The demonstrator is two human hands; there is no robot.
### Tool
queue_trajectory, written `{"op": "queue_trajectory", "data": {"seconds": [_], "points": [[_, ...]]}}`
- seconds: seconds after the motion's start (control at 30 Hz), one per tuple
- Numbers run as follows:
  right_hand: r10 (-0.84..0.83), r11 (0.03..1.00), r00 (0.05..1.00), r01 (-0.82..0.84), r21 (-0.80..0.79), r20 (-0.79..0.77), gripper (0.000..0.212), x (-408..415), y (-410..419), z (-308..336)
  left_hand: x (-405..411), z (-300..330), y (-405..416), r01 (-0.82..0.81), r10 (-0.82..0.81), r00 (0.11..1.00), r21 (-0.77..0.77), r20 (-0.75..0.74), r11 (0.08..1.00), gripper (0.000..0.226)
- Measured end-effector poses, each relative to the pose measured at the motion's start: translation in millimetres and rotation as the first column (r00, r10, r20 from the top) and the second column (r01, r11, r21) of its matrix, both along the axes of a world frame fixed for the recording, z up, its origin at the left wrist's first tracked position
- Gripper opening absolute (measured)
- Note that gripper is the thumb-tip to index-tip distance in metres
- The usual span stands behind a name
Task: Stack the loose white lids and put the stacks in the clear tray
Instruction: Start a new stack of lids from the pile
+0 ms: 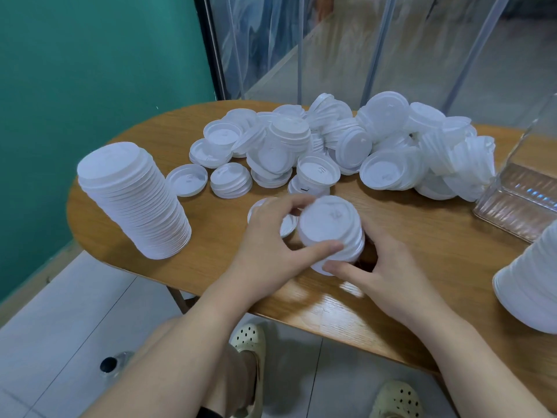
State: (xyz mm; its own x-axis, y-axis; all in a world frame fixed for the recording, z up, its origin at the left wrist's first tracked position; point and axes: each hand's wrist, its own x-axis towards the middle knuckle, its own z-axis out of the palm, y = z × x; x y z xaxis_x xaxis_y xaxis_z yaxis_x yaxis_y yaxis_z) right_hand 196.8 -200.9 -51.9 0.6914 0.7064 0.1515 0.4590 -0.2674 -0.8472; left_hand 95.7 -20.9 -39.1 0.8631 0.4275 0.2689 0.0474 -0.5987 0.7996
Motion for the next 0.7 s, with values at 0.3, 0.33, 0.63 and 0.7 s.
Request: {"op": "queue_trajectory", "data": {"seconds": [0.3,0.33,0.63,0.7], "points": [[-0.003,1.0,1.0,0.003,0.02,0.006,0.071,0.9,0.6,-4.4,6.9,-3.5,-3.0,0.082,-0.073,0.993,0.099,-0.096,0.992,0.065],[-0.005,1.0,1.0,0.005,0.017,0.004,0.075,1.7,0.7,-5.4,6.6,-3.3,-2.4,0.086,-0.076,0.992,0.099,-0.1,0.991,0.065],[-0.03,0.999,0.999,0.03,-0.026,0.023,0.101,2.3,-0.4,-6.1,9.5,-7.2,0.8,0.109,-0.099,0.989,0.088,-0.108,0.99,0.067],[-0.019,0.999,1.0,0.02,-0.025,0.016,0.087,1.7,0.1,-5.5,10.9,-7.1,4.2,0.112,-0.101,0.99,0.109,-0.102,0.988,0.066]]}}
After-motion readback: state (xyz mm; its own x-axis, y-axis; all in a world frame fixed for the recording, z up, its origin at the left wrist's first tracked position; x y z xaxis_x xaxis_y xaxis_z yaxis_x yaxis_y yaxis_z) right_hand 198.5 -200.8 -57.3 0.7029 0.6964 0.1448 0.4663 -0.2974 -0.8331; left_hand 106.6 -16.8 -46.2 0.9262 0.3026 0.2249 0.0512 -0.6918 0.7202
